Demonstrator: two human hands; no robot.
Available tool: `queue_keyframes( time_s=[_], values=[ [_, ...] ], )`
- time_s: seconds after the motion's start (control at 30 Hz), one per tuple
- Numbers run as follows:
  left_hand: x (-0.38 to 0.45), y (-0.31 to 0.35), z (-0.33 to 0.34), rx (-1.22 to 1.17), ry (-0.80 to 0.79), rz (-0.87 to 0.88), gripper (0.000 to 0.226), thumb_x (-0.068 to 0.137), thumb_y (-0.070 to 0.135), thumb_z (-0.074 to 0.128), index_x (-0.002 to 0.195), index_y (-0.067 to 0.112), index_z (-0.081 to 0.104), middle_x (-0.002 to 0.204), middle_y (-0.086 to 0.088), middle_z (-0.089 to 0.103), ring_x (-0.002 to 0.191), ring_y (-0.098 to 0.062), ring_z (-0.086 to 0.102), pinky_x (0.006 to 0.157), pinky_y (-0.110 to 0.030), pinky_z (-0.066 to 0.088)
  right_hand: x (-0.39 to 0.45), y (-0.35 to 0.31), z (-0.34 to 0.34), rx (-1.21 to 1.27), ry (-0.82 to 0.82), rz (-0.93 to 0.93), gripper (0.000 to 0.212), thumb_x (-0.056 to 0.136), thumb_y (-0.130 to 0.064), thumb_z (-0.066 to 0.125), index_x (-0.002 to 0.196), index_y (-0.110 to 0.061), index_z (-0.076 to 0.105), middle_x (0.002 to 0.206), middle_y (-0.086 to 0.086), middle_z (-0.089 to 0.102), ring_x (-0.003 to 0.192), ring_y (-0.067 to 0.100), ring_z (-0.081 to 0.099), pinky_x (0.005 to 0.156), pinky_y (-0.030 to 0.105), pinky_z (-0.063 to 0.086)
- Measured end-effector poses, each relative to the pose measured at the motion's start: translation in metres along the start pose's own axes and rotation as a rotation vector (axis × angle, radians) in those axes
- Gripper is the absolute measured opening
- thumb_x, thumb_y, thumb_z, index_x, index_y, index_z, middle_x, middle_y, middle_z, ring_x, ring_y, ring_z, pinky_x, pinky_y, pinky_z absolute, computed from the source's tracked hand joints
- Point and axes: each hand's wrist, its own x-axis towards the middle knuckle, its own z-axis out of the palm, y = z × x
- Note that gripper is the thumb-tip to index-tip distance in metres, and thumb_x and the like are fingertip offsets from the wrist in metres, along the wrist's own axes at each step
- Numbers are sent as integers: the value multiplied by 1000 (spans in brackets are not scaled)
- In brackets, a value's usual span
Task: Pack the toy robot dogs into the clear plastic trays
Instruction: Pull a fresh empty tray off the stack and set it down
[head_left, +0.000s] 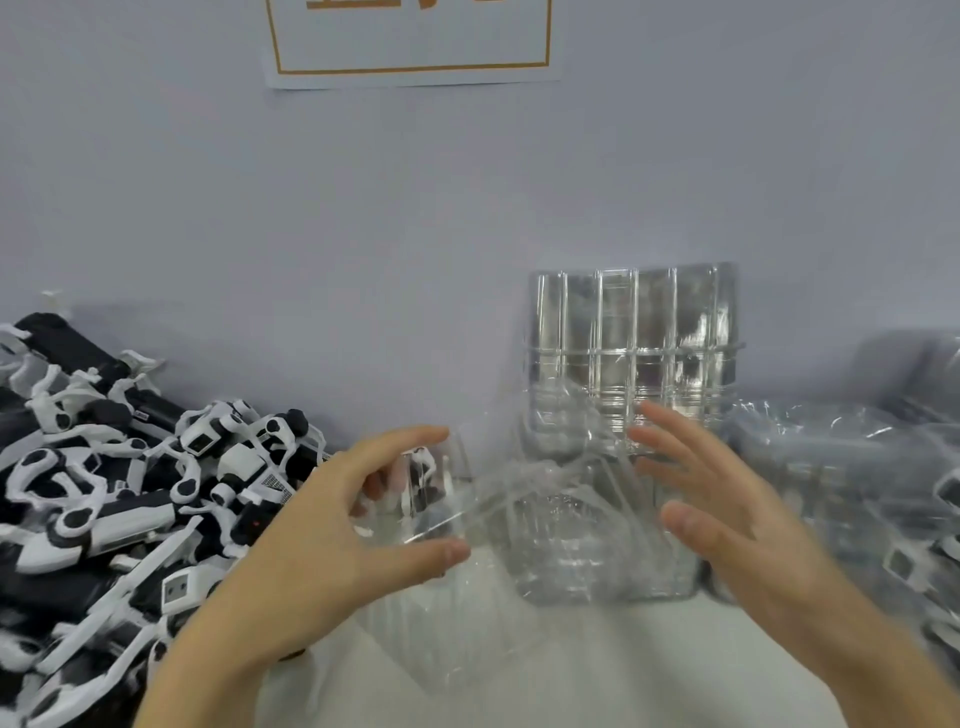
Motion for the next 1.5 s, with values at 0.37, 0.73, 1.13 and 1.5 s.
queue_keyframes(
  time_s=[0.37,0.73,1.13,1.5],
  values=[
    [10,-5,22,-135,59,-41,85,49,68,89,126,65,52,110,26,60,106,11,56,83,-9,46,0,2,21,20,56,156,72,57,-76,72,125,-61,51,103,2,62,96,4,65,85,25,54],
    [8,-21,85,-370,315,-286,76,42,61,85,113,46,61,114,25,59,100,12,60,79,-17,50,-18,23,37,197,255,579,61,44,-92,68,83,-44,69,76,-16,59,60,3,53,62,27,40],
    [-27,-56,101,-519,292,-714,19,92,44,66,107,32,63,111,3,64,101,-18,63,78,-39,51,-33,44,46,64,128,883,99,38,-90,53,99,-14,71,66,3,62,55,18,56,66,32,41],
    [-41,-51,105,-497,359,-726,15,89,45,70,103,47,63,114,8,65,106,-14,62,79,-36,45,-51,47,56,38,363,844,75,67,-79,64,117,-24,59,79,-2,64,57,12,57,62,28,42]
  ],
)
